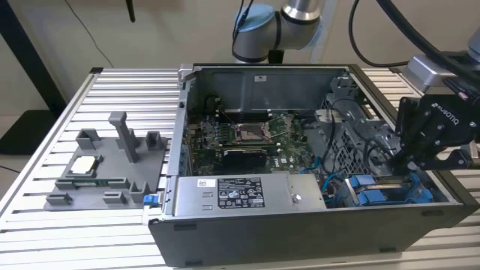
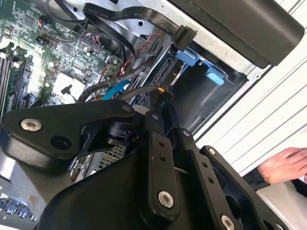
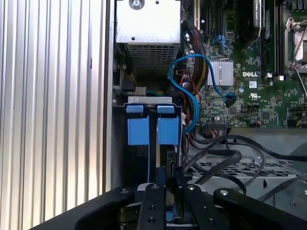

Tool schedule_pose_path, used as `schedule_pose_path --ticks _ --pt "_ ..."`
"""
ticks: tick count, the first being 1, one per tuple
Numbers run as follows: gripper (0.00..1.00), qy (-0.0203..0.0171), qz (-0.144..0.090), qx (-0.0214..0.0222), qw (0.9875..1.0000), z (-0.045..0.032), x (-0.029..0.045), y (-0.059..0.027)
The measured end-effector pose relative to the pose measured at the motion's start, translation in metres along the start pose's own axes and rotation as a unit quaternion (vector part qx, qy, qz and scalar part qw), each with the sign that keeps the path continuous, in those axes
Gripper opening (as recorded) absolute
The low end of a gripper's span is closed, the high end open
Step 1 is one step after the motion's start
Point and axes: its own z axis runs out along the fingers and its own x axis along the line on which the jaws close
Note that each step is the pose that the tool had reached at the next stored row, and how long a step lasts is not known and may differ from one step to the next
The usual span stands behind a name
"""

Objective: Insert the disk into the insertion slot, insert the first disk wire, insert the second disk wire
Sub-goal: 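Insert the first disk wire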

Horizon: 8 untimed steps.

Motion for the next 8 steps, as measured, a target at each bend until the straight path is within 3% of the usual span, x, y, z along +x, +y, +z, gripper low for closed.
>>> schedule_pose_path --ticks 8 --pt "0.19 -0.0001 -0.008 0.0001 1.0000 0.0054 -0.0026 -0.0051"
